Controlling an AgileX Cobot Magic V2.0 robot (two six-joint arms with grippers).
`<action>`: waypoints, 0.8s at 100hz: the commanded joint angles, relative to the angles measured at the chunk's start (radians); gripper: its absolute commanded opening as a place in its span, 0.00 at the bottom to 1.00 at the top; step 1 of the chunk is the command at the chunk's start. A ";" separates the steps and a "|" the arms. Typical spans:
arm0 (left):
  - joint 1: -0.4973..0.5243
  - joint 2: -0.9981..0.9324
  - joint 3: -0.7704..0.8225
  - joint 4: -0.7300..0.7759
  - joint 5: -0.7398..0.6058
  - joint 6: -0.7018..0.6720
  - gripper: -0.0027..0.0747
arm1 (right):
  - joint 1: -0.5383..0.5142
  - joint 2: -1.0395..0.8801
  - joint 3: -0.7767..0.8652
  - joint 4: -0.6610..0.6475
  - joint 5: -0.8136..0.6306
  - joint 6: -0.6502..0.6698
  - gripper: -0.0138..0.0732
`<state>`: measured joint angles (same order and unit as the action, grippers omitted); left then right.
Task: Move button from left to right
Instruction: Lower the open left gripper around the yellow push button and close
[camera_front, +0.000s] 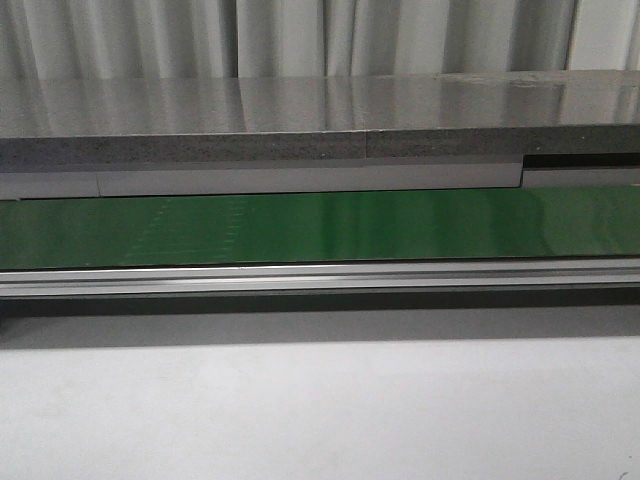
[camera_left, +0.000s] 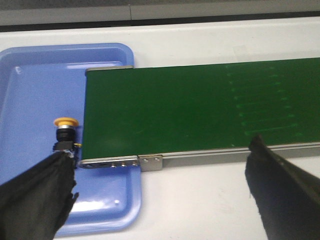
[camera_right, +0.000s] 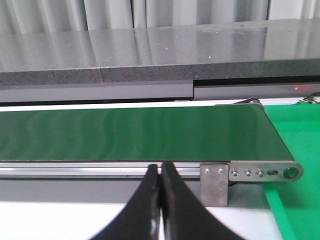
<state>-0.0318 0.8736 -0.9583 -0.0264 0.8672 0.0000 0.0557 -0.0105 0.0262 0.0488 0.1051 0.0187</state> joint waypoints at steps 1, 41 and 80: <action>-0.003 0.083 -0.100 0.051 -0.042 -0.006 0.88 | 0.002 -0.019 -0.016 -0.013 -0.086 -0.001 0.08; 0.300 0.387 -0.245 0.052 -0.083 0.000 0.85 | 0.002 -0.019 -0.016 -0.013 -0.086 -0.001 0.08; 0.444 0.749 -0.312 -0.110 -0.094 0.099 0.85 | 0.002 -0.019 -0.016 -0.013 -0.086 -0.001 0.08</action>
<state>0.3959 1.5866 -1.2087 -0.1013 0.8124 0.0925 0.0557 -0.0105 0.0262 0.0488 0.1051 0.0187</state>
